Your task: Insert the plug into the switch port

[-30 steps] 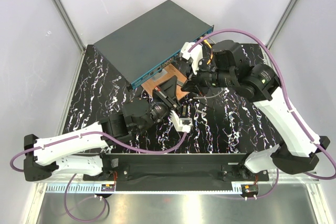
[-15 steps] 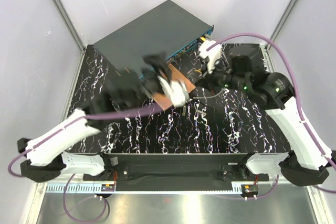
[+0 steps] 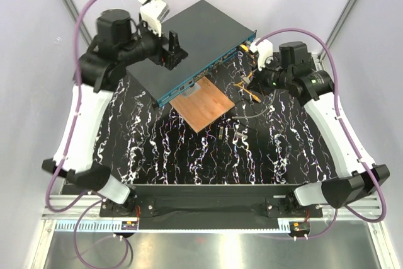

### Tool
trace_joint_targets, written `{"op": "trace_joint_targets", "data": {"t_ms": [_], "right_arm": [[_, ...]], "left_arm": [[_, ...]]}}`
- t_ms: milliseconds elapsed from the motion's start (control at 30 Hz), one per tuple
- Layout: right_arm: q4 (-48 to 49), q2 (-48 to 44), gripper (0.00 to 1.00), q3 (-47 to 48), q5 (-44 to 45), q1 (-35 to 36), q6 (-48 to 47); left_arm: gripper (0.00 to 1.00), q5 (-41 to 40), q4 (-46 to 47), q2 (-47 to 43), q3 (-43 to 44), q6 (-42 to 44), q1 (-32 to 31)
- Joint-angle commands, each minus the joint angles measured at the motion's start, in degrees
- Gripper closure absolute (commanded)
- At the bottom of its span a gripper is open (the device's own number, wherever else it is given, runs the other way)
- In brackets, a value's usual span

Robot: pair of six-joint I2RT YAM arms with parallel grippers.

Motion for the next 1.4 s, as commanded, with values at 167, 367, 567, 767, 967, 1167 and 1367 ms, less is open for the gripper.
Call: {"op": "trace_joint_targets", "data": {"t_ms": [167,367,567,767,967,1167,1367], "right_arm": [[6.97,8.07,1.00,6.02,-1.71,-0.21,-1.96],[8.03,13.26,1.00,8.57,-0.66,-0.04,-0.91],[8.65,16.25,1.00,11.64,0.13,0.14,1.03],[8.03,17.65,1.00,14.37,2.50,2.15,2.09],[8.47,18.97,1.00,14.81,6.28,4.79,2.79],[9.26,19.59,1.00,14.81,9.53,5.41,2.79],[10.40,20.29,1.00,15.33,12.43,5.41,3.05]], "left_arm": [[0.23,7.01,-0.28,3.68,-2.46,-12.66,2.14],[0.40,1.20,6.67,2.71,-8.01,-12.14,2.23],[0.45,-0.13,8.25,4.03,-9.95,-11.08,2.14],[0.47,-3.20,9.92,4.64,-11.18,-11.87,2.14],[0.46,-3.56,11.33,4.73,-11.79,-13.63,2.14],[0.46,-3.47,11.94,4.91,-11.35,-13.63,2.14],[0.46,-3.21,12.29,4.91,-11.53,-13.89,2.14]]}}
